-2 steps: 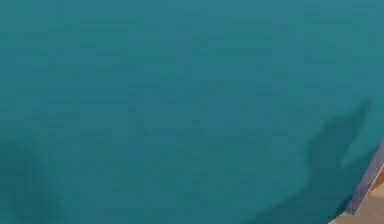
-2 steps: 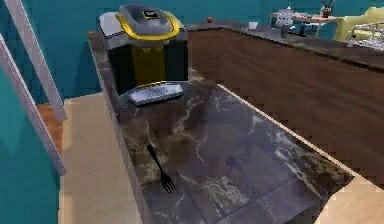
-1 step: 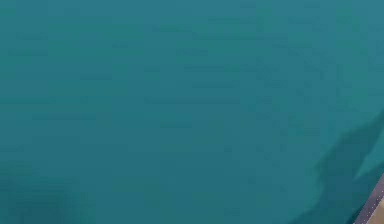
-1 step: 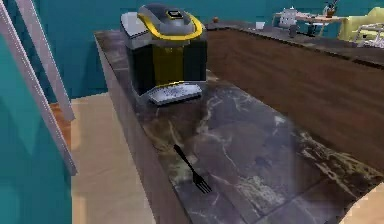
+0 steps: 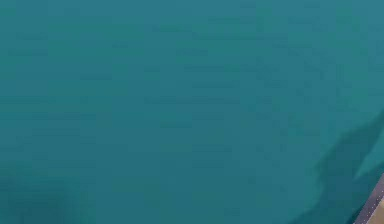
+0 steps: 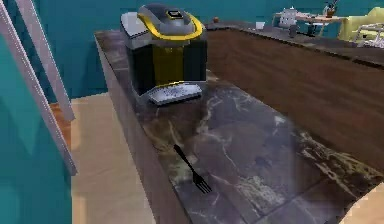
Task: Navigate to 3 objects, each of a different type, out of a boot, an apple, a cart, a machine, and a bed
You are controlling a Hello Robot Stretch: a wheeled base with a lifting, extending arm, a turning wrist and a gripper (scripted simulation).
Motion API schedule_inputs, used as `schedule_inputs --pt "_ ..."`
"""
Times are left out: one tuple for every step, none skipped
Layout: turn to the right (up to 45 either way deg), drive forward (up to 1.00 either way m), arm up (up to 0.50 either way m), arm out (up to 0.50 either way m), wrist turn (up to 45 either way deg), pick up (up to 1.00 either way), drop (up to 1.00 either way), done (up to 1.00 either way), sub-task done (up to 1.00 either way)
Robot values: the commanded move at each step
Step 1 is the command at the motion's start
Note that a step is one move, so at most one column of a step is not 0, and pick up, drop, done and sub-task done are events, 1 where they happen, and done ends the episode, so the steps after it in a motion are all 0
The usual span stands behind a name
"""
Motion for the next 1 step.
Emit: schedule_inputs --pt "45.0 0.00 0.00 0.00 0.0 0.00 0.00 0.00 0.00"
